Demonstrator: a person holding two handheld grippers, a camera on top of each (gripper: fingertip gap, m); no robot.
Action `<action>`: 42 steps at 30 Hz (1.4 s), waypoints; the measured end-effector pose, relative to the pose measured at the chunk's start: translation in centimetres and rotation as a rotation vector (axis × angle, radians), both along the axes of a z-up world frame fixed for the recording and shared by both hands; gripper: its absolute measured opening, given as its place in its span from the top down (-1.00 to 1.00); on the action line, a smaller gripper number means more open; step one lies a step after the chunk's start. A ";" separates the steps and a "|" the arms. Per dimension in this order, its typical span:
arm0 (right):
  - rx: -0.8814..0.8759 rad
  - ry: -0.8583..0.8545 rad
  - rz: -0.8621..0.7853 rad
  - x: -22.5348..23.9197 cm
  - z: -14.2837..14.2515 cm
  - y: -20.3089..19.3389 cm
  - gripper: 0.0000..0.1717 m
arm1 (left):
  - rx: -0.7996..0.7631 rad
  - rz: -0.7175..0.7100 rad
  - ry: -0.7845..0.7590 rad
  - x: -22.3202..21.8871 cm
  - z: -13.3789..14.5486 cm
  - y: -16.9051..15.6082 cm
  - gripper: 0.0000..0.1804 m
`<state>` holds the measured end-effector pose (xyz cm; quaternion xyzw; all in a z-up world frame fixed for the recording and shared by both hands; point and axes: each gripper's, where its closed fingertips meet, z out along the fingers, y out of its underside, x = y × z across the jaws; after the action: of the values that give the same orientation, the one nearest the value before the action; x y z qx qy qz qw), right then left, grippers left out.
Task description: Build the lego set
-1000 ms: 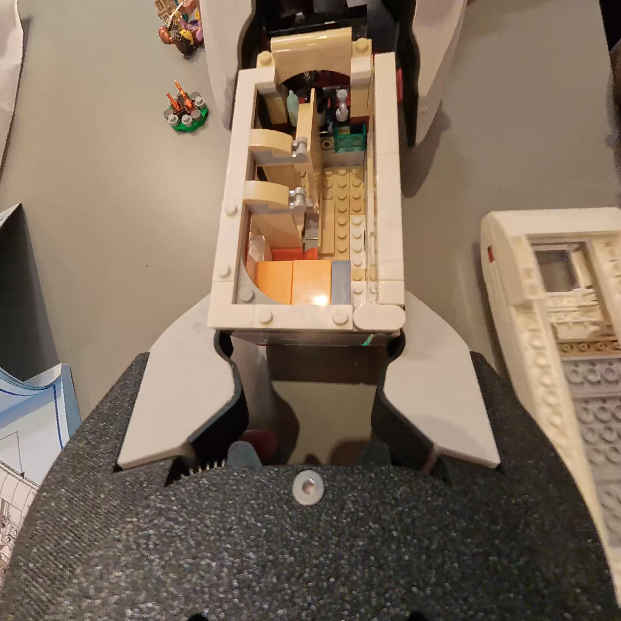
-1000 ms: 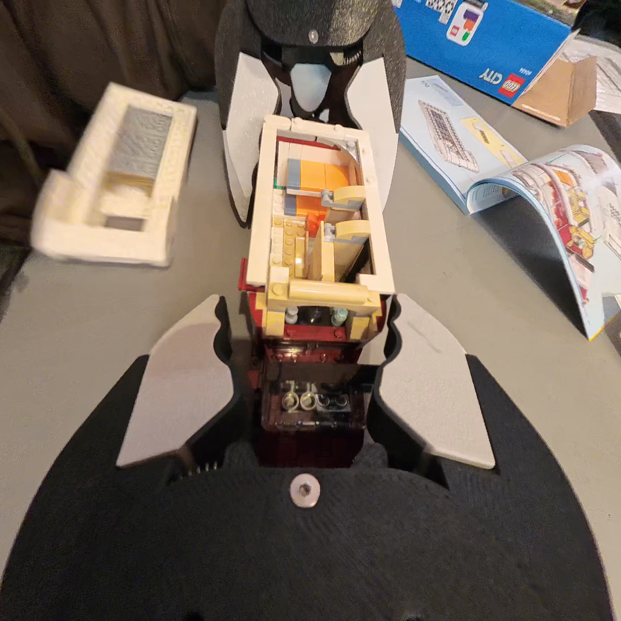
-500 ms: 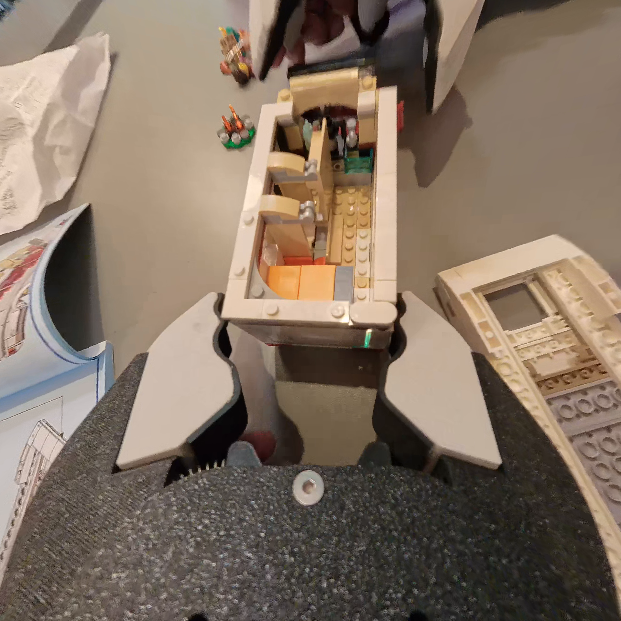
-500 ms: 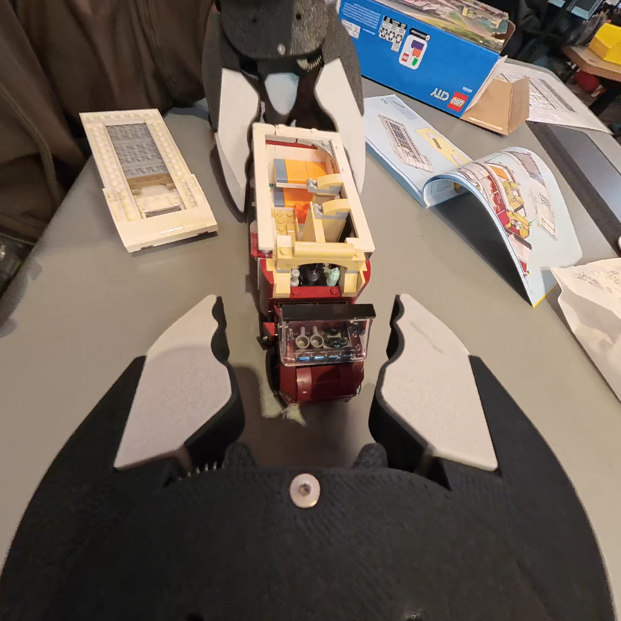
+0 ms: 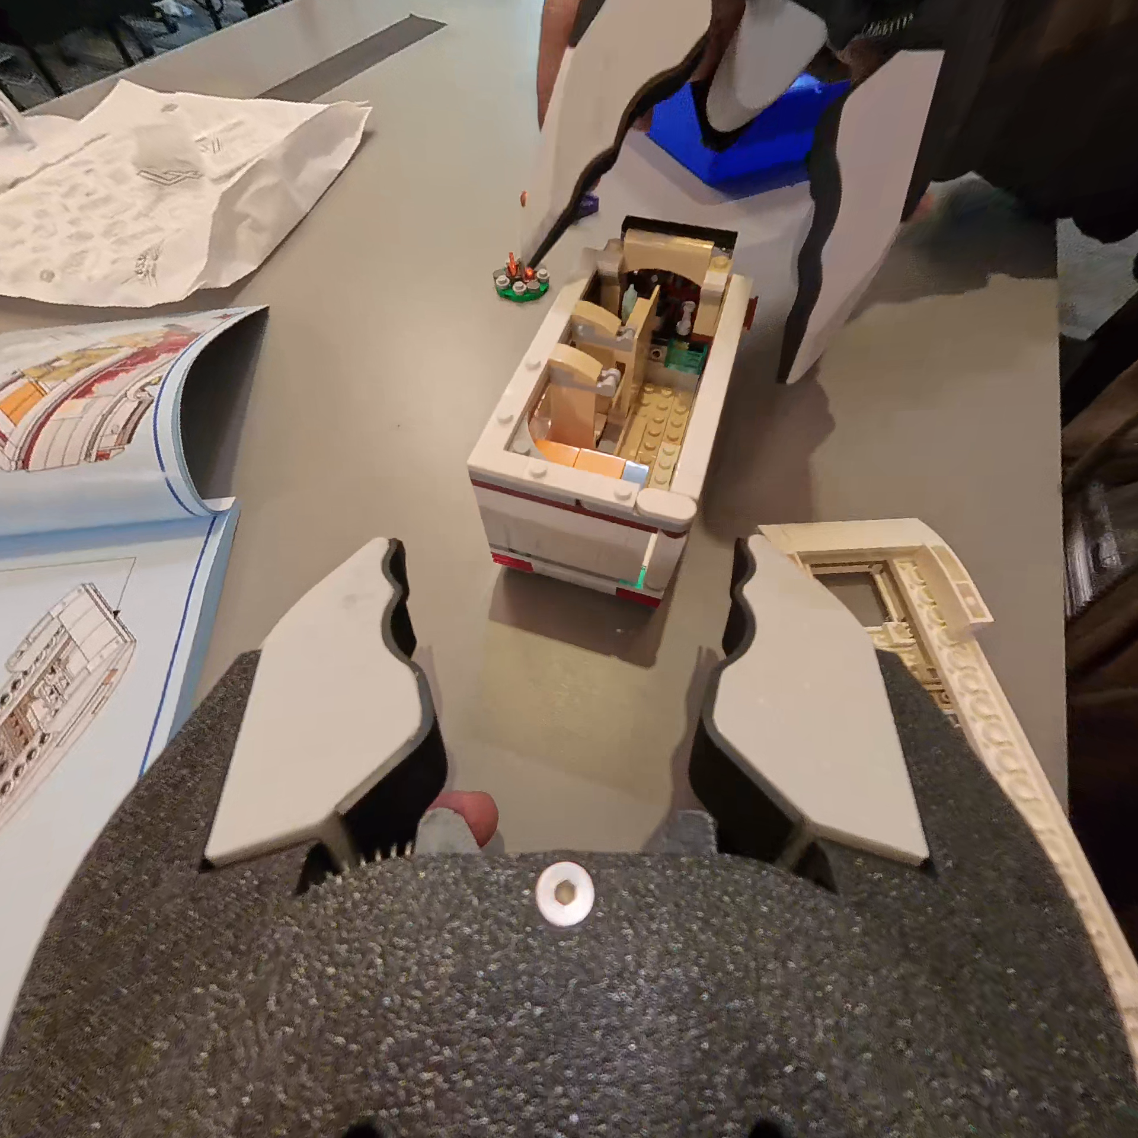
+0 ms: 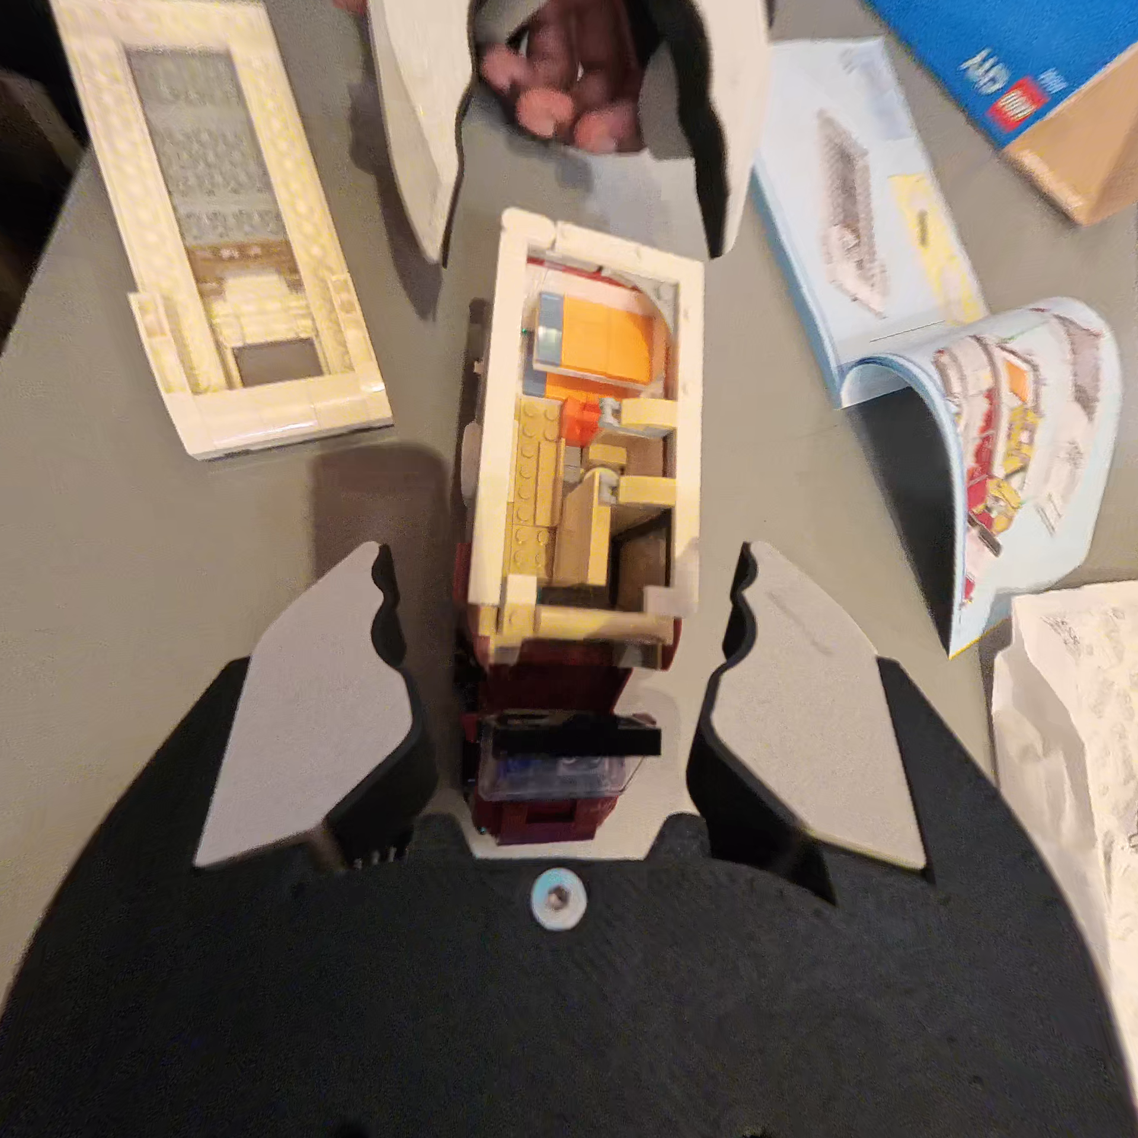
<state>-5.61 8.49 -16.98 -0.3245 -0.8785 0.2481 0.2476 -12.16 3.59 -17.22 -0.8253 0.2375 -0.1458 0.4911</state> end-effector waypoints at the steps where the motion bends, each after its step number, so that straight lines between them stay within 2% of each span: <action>1: 0.034 -0.031 0.010 -0.3 -0.3 -0.1 -0.21 | 0.007 0.010 0.005 0.0 0.0 -0.1 -0.11; 11: 0.245 -0.355 0.030 -1.9 -3.5 -0.3 -0.16 | 0.035 0.063 -0.035 -0.4 0.7 -1.0 -0.08; 17: 0.292 -0.399 -0.005 -2.5 -3.6 0.5 -0.12 | 0.027 0.071 -0.120 -0.4 1.2 -1.5 -0.06; 22: 0.303 -0.363 -0.034 -2.9 -3.2 1.6 -0.11 | 0.023 0.046 -0.142 -0.2 1.3 -1.7 -0.06; 26: 0.271 -0.314 -0.048 -3.3 -2.3 2.2 -0.10 | -0.006 0.039 -0.158 -0.1 1.0 -1.4 -0.06; 30: 0.183 -0.263 -0.051 -3.8 -0.6 2.4 -0.10 | 0.016 0.056 -0.249 -0.6 1.9 -0.5 -0.06; 37: 0.031 -0.177 -0.041 -5.6 3.4 1.9 -0.09 | 0.097 0.060 -0.626 -1.0 4.9 1.6 -0.04; 42: -0.026 -0.137 -0.003 -6.8 6.2 1.0 -0.09 | 0.142 0.040 -0.624 -0.5 5.5 2.6 -0.02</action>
<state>-12.42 9.46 -10.83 -0.3451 -0.8897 0.2362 0.1832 -12.65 6.14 -11.70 -0.7090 0.0687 -0.3650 0.5994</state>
